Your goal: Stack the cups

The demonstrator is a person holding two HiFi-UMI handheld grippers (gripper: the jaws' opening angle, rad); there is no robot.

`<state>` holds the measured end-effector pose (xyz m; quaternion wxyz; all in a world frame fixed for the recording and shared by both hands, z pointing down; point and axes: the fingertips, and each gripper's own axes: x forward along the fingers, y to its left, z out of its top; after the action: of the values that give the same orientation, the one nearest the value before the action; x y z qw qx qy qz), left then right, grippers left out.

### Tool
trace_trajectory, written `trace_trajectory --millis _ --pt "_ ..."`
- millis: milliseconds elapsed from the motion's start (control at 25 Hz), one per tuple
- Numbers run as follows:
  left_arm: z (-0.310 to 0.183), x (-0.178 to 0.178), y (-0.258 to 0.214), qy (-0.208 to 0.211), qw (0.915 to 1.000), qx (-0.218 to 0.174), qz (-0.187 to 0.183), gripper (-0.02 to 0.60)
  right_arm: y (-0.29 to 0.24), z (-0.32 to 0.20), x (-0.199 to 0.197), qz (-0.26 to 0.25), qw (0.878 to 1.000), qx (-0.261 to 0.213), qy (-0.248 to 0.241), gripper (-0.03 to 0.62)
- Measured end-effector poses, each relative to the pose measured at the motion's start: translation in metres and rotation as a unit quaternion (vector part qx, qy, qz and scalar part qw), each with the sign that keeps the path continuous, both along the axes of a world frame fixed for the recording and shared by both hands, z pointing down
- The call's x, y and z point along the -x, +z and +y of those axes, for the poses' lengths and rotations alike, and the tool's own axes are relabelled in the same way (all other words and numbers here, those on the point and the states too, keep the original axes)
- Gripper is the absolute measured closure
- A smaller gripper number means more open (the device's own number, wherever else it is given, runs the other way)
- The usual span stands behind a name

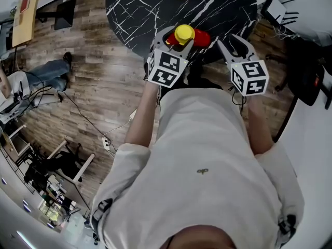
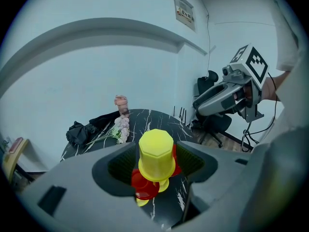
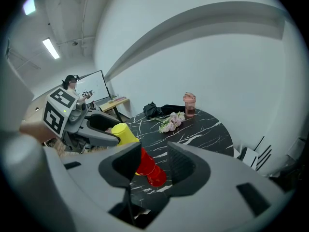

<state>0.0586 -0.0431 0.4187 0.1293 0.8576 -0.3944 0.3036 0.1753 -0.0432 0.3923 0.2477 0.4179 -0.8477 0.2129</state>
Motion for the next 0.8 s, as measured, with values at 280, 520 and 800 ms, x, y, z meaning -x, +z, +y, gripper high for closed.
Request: trace_trajectory --millis 280,520,800 --pt "0.006 0.0 -0.017 -0.008 0.9998 -0.017 0.011 0.333 -0.004 0.003 0.002 -0.008 1.0 -0.008 -0.003 0.424" --pt "0.023 0.004 -0.027 -0.027 0.9991 -0.024 0.023 0.333 -0.008 0.01 0.009 -0.018 1.0 -0.014 -0.01 0.427" --pt "0.039 -0.001 -0.032 -0.047 0.9977 -0.028 0.039 0.334 -0.002 0.019 0.014 -0.021 0.999 -0.013 -0.023 0.434"
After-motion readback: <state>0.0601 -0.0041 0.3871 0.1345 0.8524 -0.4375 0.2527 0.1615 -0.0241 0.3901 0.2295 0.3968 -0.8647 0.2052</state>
